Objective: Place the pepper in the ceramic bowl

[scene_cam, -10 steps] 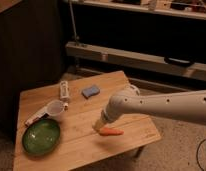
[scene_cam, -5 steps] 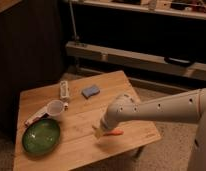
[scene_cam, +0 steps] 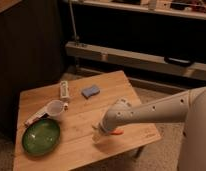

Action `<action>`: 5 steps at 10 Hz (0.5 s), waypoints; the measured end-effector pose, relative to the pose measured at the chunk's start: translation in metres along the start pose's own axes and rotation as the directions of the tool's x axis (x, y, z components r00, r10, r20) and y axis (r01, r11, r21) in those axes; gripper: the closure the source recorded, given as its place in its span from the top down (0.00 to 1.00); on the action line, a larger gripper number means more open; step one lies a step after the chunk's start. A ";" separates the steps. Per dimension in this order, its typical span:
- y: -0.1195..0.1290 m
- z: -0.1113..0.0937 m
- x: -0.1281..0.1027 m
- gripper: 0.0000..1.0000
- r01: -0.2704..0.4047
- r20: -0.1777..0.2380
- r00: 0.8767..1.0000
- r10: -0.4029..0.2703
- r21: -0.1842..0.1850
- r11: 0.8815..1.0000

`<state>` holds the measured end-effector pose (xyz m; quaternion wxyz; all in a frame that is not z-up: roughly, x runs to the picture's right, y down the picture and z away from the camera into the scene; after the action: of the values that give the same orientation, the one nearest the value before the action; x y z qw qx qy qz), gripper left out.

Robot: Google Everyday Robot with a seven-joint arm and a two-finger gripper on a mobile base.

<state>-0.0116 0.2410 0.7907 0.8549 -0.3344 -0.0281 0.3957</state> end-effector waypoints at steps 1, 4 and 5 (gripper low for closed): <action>0.001 0.005 0.007 0.62 -0.012 -0.011 1.000 0.012 -0.006 1.000; 0.003 0.013 0.006 0.33 -0.017 -0.005 1.000 0.017 -0.017 1.000; 0.002 0.013 0.008 0.25 -0.023 -0.005 1.000 0.023 -0.018 1.000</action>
<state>-0.0117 0.2546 0.7975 0.8472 -0.3435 -0.0256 0.4045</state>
